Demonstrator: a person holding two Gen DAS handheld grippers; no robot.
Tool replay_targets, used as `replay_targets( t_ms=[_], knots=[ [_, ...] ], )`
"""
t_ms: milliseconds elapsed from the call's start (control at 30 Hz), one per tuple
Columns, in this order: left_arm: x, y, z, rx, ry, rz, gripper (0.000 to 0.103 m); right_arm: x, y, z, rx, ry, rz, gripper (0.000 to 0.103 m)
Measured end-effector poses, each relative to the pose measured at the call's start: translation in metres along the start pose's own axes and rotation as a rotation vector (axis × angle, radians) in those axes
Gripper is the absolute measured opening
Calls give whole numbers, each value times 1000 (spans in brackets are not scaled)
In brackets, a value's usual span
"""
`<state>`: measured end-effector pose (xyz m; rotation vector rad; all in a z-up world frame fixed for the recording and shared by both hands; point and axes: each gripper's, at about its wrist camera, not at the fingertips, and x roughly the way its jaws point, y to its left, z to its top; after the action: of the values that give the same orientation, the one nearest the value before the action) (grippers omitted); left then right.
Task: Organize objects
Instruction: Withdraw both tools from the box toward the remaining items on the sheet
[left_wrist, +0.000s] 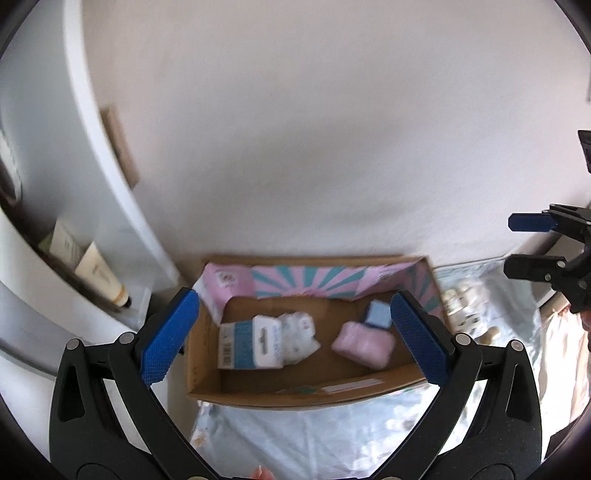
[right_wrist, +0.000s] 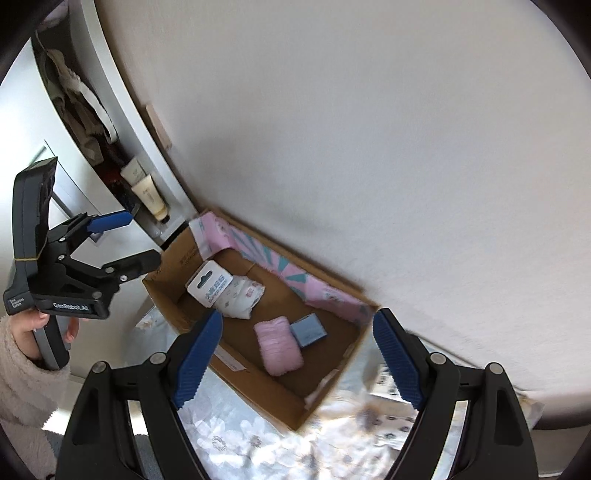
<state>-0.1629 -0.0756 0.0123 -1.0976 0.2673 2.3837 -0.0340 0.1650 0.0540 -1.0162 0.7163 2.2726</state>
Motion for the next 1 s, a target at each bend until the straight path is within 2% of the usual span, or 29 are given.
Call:
replay_targets(
  t_ms=[200, 500, 733, 1000],
  knots=[
    [-21, -58, 19, 94, -40, -64, 103, -49, -38, -11, 40, -54, -51, 81],
    [-12, -161, 23, 160, 7, -249, 103, -92, -97, -70, 89, -73, -134, 81],
    [9, -231, 10, 169, 75, -333, 103, -94, -123, -125, 55, -33, -152, 81],
    [58, -299, -31, 185, 189, -343, 103, -72, -130, -190, -5, -26, -91, 81]
  ],
)
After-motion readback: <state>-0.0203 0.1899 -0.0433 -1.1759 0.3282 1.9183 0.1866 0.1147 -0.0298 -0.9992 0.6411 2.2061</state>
